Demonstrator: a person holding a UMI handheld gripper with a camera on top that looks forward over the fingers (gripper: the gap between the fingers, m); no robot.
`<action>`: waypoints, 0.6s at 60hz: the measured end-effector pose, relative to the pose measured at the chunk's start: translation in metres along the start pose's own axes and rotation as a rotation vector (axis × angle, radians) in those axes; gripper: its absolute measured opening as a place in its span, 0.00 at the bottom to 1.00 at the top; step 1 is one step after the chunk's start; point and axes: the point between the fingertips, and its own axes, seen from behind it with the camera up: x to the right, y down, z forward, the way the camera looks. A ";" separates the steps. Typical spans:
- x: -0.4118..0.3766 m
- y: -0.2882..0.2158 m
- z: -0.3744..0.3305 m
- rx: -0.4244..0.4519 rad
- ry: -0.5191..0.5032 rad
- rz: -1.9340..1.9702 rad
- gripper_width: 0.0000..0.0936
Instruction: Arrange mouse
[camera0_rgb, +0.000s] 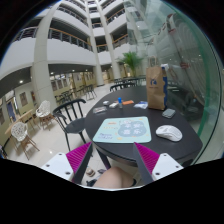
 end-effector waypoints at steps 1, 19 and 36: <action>0.004 0.000 0.000 -0.001 0.013 0.003 0.90; 0.165 0.006 0.037 -0.050 0.297 0.006 0.90; 0.264 0.017 0.091 -0.106 0.374 -0.051 0.92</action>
